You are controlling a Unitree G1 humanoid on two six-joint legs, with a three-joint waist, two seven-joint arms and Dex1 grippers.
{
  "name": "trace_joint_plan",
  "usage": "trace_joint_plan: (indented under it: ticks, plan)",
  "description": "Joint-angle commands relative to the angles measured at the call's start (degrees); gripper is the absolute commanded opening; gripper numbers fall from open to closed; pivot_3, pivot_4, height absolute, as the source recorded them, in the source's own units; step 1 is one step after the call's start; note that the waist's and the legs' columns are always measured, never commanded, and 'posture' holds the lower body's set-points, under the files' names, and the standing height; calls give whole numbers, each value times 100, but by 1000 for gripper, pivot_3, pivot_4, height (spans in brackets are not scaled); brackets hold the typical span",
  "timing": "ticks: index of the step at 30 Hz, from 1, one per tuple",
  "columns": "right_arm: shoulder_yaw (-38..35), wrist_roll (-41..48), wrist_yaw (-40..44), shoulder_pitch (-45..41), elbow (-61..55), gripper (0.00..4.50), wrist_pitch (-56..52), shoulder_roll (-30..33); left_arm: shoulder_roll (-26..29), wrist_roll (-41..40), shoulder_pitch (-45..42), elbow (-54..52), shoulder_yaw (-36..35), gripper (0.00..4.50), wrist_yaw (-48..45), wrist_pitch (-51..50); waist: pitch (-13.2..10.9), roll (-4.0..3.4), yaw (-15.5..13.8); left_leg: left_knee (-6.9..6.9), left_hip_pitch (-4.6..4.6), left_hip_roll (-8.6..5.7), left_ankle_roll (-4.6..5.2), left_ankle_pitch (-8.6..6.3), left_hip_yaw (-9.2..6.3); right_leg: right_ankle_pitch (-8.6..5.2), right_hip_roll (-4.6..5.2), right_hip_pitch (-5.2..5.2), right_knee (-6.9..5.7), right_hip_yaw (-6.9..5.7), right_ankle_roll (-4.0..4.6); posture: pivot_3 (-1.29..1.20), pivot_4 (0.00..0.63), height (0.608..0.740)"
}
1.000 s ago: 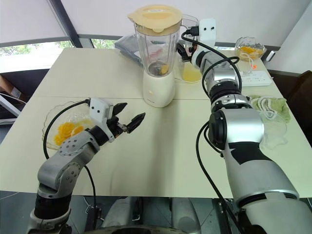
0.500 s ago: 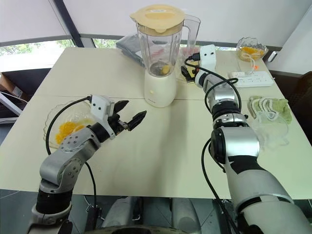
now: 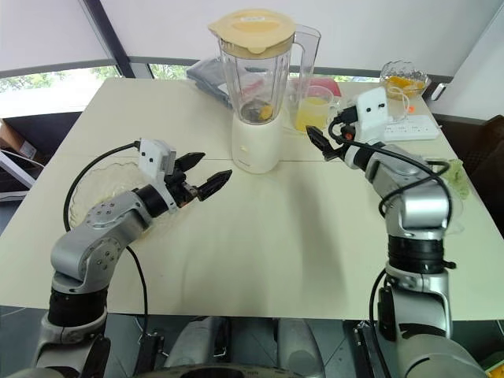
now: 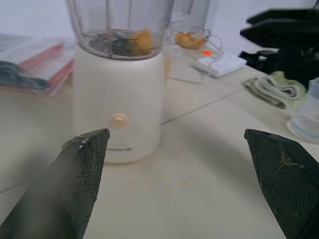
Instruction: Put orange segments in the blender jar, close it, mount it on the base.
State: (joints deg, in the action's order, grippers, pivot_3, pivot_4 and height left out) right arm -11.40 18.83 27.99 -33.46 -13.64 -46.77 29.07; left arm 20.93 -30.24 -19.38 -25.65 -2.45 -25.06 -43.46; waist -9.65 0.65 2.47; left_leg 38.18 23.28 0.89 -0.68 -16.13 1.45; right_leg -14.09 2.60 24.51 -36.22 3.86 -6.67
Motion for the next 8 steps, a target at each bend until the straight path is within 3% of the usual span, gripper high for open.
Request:
trace_joint_plan:
  ticks: [1, 8]
  plan:
    - [-453, 754, 169, 518, -1506, 4179, -792, 319, 213, -232, -100, -90, -336, 4500, -107, -70, -1, 2, -19, 0, 1, 1, 0, 0, -6, -1, -4, -1, 0, -3, 1, 0, 150, 740]
    - [-1467, 1961, 317, 1333, -2826, 4179, -1670, 832, 401, -496, -67, -234, -669, 4500, -2, -184, -1, 8, -31, 8, 6, -4, 1, 0, 2, -1, 5, -6, 11, 1, 0, 0, 150, 740]
